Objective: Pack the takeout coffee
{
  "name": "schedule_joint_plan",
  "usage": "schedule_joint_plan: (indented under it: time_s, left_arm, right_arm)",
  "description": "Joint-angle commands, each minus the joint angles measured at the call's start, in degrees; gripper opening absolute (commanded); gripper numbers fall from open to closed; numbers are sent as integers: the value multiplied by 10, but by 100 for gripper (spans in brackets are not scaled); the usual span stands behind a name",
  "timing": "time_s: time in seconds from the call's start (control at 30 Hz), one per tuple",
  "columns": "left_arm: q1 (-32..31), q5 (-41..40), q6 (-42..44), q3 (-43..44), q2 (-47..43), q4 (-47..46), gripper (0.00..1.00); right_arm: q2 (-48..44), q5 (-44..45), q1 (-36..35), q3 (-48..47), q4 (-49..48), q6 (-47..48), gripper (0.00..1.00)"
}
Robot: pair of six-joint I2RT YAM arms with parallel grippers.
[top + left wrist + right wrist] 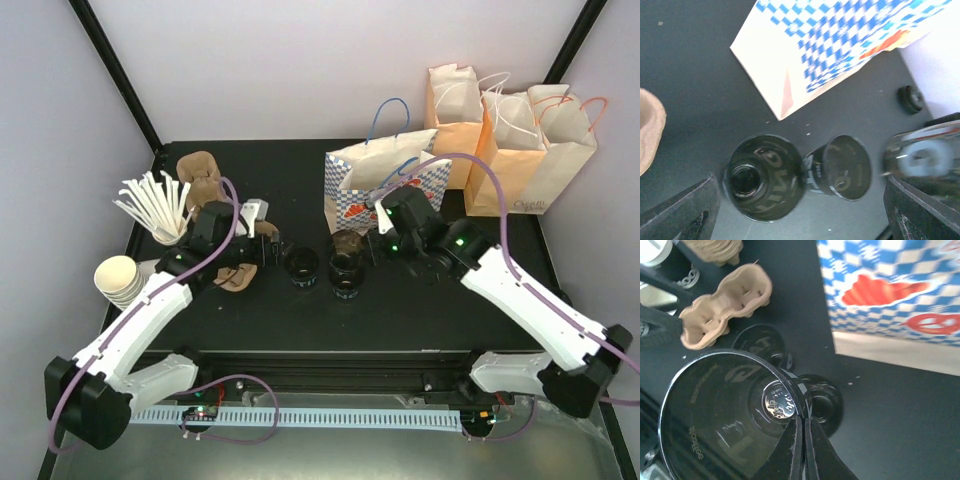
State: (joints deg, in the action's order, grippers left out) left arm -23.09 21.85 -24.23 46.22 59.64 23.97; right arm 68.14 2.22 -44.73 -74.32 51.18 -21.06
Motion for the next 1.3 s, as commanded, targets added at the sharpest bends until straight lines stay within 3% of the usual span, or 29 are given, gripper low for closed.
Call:
schedule_joint_plan:
  time_s: [0.0,0.17,0.5,0.83,1.27]
  left_arm:
    - [-2,61,-10,96,-47,98,92]
    - [-25,76,-37,178,-80,174,86]
    - [-107,-109,-7,288,-5,298,81]
    - [-109,-109,-1,268,45,260,69]
    - [-109,-110,-25,266,95,235,37]
  right_arm:
    - [32,-95,-1,-15,-36,9,1]
    - [87,-12,-27,-81,-14,11,1]
    - [183,88,-70,-187,23,0,1]
    - [202,137,-97,-221,32,-3,1]
    - [197,154,-116,-209,14,-3,1]
